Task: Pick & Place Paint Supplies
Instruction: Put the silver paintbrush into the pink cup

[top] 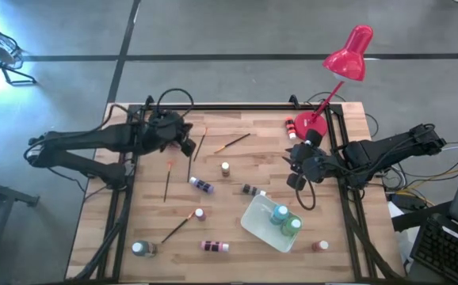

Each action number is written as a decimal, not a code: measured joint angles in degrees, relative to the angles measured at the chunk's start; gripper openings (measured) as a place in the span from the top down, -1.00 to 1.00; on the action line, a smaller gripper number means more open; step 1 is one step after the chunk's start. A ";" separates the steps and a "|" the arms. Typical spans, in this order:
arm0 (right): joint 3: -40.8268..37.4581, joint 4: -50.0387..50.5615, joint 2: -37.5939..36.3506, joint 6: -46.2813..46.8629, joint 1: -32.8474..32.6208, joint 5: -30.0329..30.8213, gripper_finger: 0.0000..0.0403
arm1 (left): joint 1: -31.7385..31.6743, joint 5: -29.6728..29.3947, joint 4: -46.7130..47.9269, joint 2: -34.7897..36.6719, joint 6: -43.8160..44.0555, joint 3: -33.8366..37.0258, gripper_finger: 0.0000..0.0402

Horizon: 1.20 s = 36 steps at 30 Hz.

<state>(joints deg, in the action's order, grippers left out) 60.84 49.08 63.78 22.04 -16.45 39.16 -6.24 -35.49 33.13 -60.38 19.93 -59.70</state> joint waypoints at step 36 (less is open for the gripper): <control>-1.60 -0.07 0.03 0.44 -0.02 -0.04 0.50 | -8.68 -12.56 -34.99 22.24 -17.60 29.40 1.00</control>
<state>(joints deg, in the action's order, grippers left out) 59.24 49.01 63.81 22.48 -16.47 39.11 -14.92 -48.05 -1.86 -38.14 2.33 -30.29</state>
